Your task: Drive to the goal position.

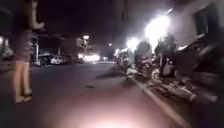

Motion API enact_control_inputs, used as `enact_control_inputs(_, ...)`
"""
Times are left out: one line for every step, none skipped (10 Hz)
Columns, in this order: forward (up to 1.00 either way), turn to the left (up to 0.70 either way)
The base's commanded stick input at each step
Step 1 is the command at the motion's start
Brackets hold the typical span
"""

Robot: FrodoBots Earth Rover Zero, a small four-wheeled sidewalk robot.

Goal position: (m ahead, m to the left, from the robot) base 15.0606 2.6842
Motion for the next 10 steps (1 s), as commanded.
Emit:
enact_control_inputs(1.0,0.0)
enact_control_inputs(1.0,0.0)
enact_control_inputs(1.0,0.0)
enact_control_inputs(1.0,0.0)
enact_control_inputs(1.0,0.0)
enact_control_inputs(1.0,0.0)
enact_control_inputs(1.0,0.0)
enact_control_inputs(1.0,0.0)
enact_control_inputs(1.0,0.0)
enact_control_inputs(1.0,0.0)
